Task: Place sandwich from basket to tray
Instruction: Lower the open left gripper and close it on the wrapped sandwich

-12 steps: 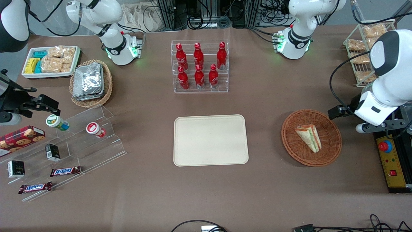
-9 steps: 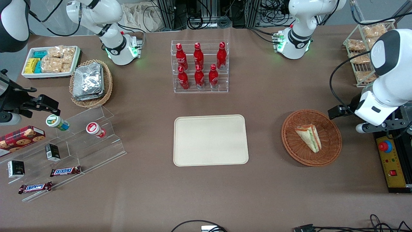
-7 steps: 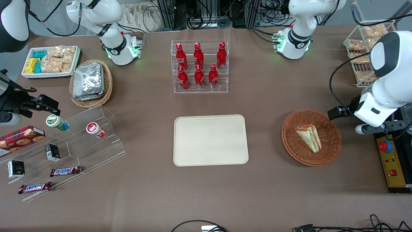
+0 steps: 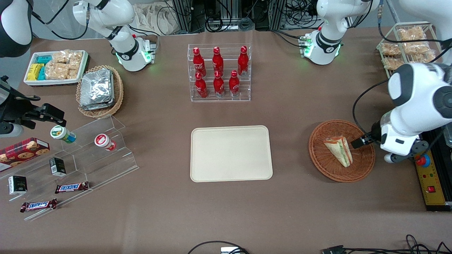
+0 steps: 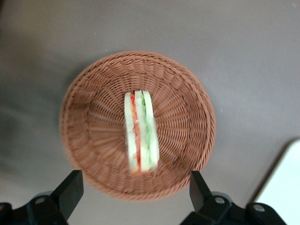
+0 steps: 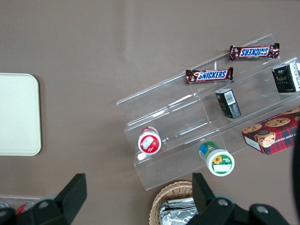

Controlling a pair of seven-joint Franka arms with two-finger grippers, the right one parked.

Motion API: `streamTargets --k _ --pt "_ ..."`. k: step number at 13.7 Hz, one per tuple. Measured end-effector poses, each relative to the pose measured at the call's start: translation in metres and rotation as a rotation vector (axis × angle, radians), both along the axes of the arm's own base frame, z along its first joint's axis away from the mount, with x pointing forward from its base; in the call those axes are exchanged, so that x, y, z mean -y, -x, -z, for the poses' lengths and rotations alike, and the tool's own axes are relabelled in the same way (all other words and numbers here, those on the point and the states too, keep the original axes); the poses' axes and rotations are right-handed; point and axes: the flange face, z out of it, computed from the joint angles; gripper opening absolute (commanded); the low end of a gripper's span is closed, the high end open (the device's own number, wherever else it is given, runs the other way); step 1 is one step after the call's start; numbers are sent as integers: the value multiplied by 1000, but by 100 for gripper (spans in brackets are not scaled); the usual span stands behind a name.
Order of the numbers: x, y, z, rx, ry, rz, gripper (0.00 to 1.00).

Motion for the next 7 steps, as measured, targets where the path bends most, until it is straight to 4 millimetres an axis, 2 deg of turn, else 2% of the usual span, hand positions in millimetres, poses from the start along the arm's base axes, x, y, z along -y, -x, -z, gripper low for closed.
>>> streamTargets --k 4,7 --pt "1 18 75 40 11 -76 100" --pt "0 22 116 -7 17 -93 100"
